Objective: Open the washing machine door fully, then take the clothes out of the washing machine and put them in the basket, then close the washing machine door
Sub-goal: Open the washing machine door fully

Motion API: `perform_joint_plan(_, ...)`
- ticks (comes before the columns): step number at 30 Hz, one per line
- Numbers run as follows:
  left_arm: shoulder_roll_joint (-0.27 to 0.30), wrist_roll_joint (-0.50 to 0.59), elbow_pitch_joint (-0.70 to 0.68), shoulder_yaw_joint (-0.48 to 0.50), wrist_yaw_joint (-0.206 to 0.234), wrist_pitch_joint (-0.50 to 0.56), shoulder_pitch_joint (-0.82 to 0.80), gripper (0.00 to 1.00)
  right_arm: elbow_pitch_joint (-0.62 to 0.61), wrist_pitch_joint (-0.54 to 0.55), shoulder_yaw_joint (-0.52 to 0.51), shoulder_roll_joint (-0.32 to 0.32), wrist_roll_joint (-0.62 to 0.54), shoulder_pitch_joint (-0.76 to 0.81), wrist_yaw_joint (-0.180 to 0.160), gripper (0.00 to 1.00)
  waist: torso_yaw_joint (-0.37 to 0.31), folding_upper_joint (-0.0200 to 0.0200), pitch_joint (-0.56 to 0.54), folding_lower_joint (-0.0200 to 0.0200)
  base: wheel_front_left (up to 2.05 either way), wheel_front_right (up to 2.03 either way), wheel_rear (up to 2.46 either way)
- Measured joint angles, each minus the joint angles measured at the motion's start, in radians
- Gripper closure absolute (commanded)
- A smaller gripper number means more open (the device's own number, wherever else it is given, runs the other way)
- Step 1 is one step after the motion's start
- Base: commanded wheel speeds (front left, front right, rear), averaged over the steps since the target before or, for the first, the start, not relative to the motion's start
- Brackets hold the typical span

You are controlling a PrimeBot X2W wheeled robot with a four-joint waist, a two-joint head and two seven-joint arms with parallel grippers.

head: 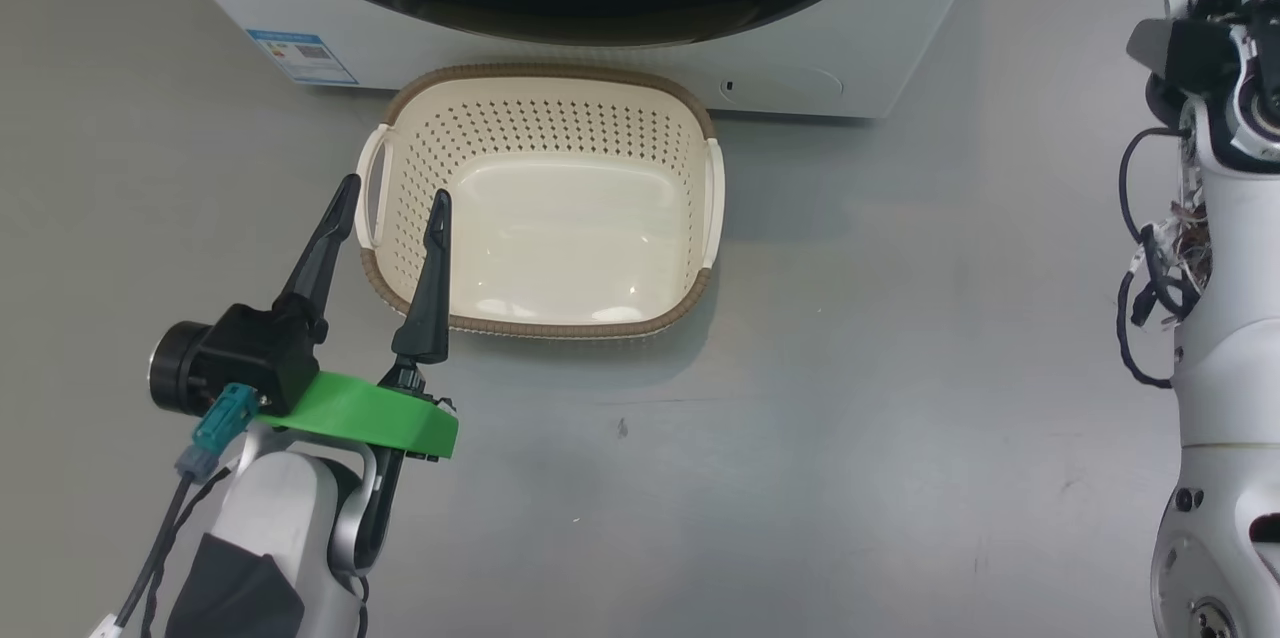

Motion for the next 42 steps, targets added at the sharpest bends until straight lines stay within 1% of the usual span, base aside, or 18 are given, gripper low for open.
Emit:
perform_joint_plan(10,-0.009,0.006,0.007,-0.006,-0.018,0.0,-0.023,0.0,0.077,0.127,0.016,-0.043,0.042,-0.116,-0.007,1.0,0.037,0.0,0.049,0.0,0.0,0.0,0.0)
perform_joint_plan(11,-0.01,0.009,0.008,-0.007,-0.021,0.0,-0.024,0.0,0.084,0.141,0.021,-0.047,0.046,-0.126,-0.013,1.0,0.04,0.0,0.052,0.0,0.0,0.0,0.0)
perform_joint_plan(18,-0.014,0.009,0.016,-0.007,-0.025,0.0,-0.033,0.0,0.127,0.243,0.056,-0.061,0.074,-0.194,-0.024,1.0,0.06,0.0,0.062,0.0,0.0,0.0,0.0)
perform_joint_plan(19,-0.015,0.009,0.017,-0.007,-0.025,0.0,-0.033,0.0,0.134,0.256,0.06,-0.063,0.075,-0.205,-0.032,1.0,0.061,0.0,0.063,0.0,0.0,0.0,0.0)
perform_joint_plan(22,-0.016,0.014,0.018,-0.007,-0.026,0.0,-0.034,0.0,0.15,0.286,0.069,-0.077,0.075,-0.231,-0.04,1.0,0.066,0.0,0.064,0.0,0.0,0.0,0.0)
perform_joint_plan(30,-0.02,0.018,0.022,-0.013,-0.034,0.0,-0.036,0.0,0.193,0.337,0.081,-0.106,0.074,-0.283,-0.065,1.0,0.08,0.0,0.067,0.0,0.0,0.0,0.0)
perform_joint_plan(33,-0.021,0.019,0.022,-0.016,-0.035,0.0,-0.036,0.0,0.208,0.345,0.086,-0.113,0.073,-0.299,-0.068,1.0,0.087,0.0,0.07,0.0,0.0,0.0,0.0)
perform_joint_plan(35,-0.022,0.019,0.022,-0.023,-0.035,0.0,-0.036,0.0,0.214,0.359,0.09,-0.121,0.071,-0.312,-0.085,1.0,0.091,0.0,0.073,0.0,0.0,0.0,0.0)
perform_joint_plan(37,-0.023,0.019,0.021,-0.025,-0.042,0.0,-0.037,0.0,0.219,0.364,0.092,-0.127,0.069,-0.328,-0.093,1.0,0.097,0.0,0.078,0.0,0.0,0.0,0.0)
perform_joint_plan(42,-0.025,0.019,0.02,-0.024,-0.042,0.0,-0.048,0.0,0.233,0.39,0.11,-0.126,0.068,-0.359,-0.101,1.0,0.108,0.0,0.096,0.0,0.0,0.0,0.0)
